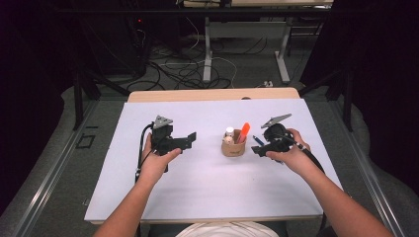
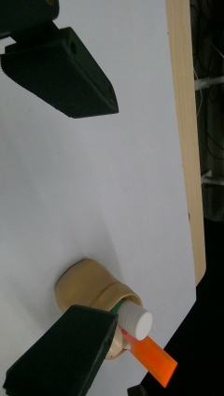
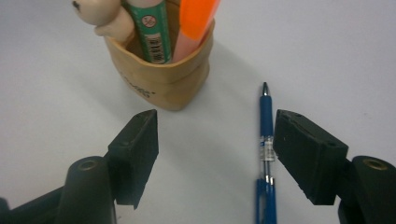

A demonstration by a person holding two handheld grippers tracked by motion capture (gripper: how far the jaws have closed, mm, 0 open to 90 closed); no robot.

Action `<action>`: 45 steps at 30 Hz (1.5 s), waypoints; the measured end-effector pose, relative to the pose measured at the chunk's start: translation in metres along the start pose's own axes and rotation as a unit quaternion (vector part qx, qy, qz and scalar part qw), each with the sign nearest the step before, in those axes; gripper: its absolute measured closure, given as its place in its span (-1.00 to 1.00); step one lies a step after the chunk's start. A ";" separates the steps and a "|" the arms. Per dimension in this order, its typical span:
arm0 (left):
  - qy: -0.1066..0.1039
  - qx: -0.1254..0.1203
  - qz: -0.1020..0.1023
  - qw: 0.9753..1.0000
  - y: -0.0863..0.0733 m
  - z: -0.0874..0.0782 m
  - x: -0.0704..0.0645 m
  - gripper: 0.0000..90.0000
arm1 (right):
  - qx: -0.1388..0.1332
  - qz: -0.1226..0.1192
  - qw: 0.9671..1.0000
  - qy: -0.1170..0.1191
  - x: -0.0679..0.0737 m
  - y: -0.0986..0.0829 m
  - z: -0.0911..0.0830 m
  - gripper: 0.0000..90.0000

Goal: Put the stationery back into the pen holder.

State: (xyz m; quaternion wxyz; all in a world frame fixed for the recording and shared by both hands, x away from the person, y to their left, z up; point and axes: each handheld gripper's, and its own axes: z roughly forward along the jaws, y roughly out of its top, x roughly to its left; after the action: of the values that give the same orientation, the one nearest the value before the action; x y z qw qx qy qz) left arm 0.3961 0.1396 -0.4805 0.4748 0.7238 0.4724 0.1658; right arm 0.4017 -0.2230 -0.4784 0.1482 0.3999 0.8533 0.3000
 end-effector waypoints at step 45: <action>0.005 0.012 0.010 1.000 -0.014 0.003 0.008 -0.97 | 0.172 0.023 0.985 0.000 -0.051 -0.001 0.047 0.47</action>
State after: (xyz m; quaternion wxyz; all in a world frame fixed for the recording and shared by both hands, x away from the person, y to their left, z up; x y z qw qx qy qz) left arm 0.3941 0.1461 -0.4953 0.4621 0.7333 0.4693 0.1688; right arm 0.4571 -0.2440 -0.5150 0.0703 0.4389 0.8828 0.1520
